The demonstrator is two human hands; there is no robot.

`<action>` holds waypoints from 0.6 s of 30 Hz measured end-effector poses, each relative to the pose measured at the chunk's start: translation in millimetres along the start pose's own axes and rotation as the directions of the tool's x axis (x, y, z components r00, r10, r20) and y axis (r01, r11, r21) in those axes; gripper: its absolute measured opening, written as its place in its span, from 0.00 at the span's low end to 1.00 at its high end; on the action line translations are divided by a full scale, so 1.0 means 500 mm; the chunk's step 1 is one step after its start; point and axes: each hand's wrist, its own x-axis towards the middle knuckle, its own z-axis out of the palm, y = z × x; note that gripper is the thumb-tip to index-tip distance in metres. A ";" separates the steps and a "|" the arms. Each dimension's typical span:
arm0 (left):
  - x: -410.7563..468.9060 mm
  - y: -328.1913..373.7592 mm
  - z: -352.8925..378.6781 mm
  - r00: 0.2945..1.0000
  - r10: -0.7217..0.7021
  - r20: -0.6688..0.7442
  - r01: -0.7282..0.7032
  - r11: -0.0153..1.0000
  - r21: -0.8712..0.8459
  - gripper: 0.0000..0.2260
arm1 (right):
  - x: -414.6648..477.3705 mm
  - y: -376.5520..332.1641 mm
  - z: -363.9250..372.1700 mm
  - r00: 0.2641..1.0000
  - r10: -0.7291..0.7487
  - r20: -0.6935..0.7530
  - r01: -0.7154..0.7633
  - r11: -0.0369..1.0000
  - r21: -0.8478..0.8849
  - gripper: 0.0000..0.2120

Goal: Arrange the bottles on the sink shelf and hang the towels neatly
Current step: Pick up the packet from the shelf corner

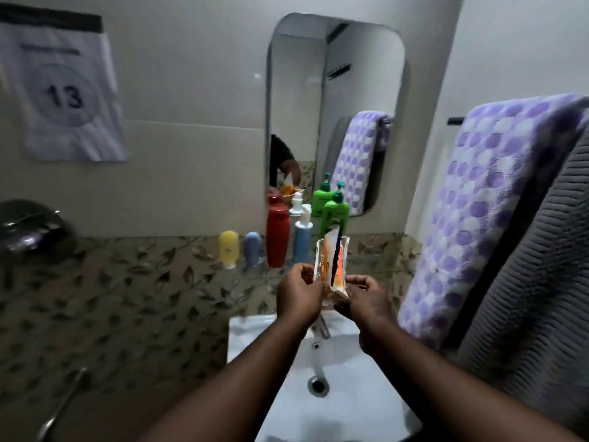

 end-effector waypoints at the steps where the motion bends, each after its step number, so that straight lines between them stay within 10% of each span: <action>1: -0.012 -0.016 -0.026 1.000 -0.005 -0.020 0.006 1.000 0.016 0.06 | -0.013 0.017 0.018 1.000 0.007 0.022 -0.007 1.000 -0.018 0.05; 18: -0.219 -0.500 -0.559 0.840 -0.297 -0.454 0.326 0.945 -0.015 0.06 | -0.310 0.533 0.440 0.821 0.335 0.463 -0.212 0.931 -0.298 0.10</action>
